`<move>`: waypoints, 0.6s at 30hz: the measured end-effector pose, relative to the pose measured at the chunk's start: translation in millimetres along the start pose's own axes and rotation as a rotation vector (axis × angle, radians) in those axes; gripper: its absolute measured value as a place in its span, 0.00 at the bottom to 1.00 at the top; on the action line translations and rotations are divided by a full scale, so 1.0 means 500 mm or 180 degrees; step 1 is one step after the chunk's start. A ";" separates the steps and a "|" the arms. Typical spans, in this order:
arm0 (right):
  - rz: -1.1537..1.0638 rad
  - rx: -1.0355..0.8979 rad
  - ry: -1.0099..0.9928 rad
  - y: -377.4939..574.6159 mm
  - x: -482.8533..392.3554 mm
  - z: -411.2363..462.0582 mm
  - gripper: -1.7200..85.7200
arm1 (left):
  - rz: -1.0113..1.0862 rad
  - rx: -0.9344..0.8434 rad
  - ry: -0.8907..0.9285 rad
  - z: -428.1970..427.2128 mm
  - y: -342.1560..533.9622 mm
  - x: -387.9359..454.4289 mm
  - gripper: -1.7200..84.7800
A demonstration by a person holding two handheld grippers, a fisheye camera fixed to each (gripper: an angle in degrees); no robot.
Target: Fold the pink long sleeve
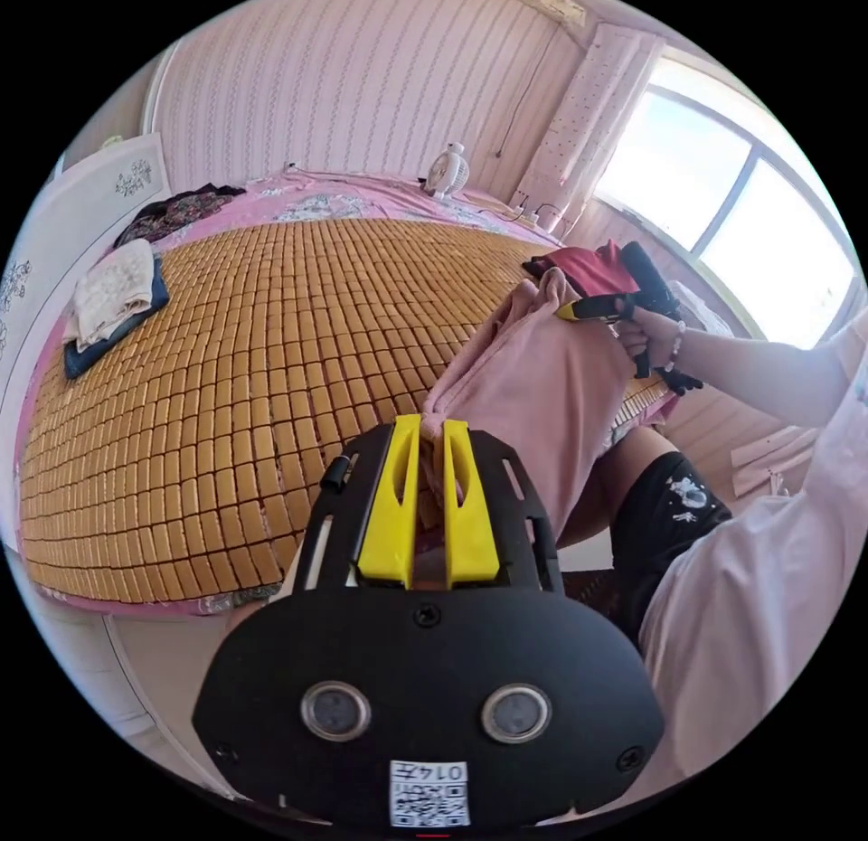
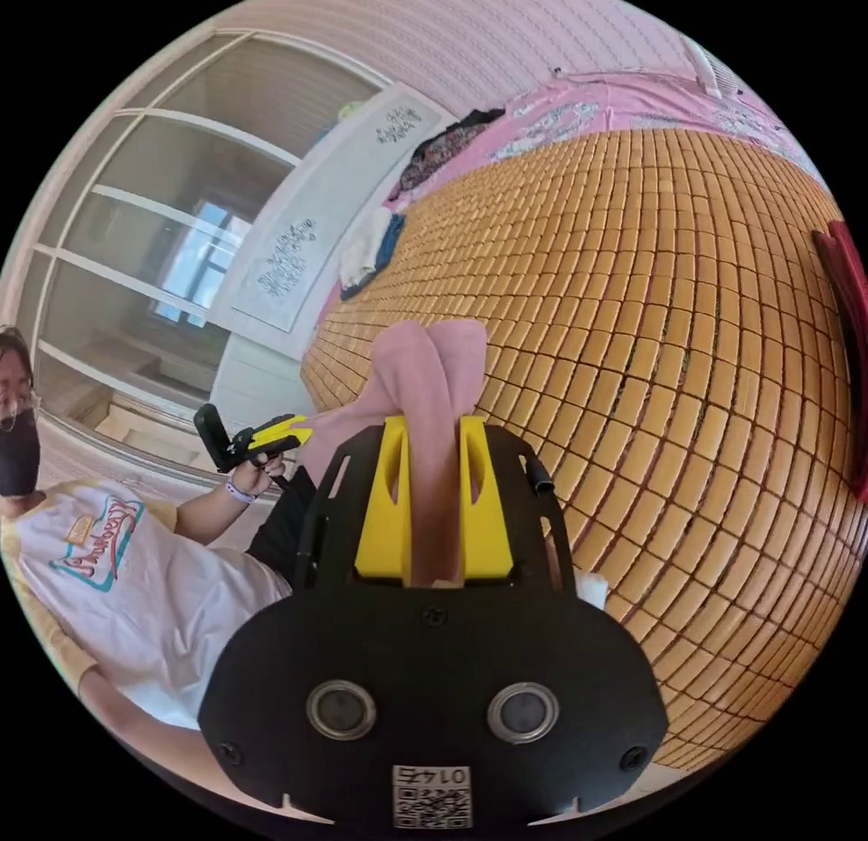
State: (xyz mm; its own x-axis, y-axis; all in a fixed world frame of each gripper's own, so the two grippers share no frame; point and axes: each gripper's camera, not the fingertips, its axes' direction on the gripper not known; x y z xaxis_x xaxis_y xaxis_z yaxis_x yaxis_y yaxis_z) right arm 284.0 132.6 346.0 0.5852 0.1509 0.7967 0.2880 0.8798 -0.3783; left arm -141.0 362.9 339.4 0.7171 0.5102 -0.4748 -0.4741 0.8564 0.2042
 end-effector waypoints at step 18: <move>-0.0595 0.1462 0.0792 0.242 -0.115 -0.504 0.11 | 0.1528 0.0707 0.1180 -0.088 -0.349 0.301 0.07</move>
State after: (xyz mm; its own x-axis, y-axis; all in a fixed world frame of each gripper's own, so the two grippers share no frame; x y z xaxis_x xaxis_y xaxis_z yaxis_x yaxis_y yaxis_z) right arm 476.1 116.7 135.6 0.7332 -0.0886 0.6742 0.0766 0.9959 0.0476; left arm 27.1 286.5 194.5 0.2087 0.8136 -0.5427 -0.5528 0.5559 0.6208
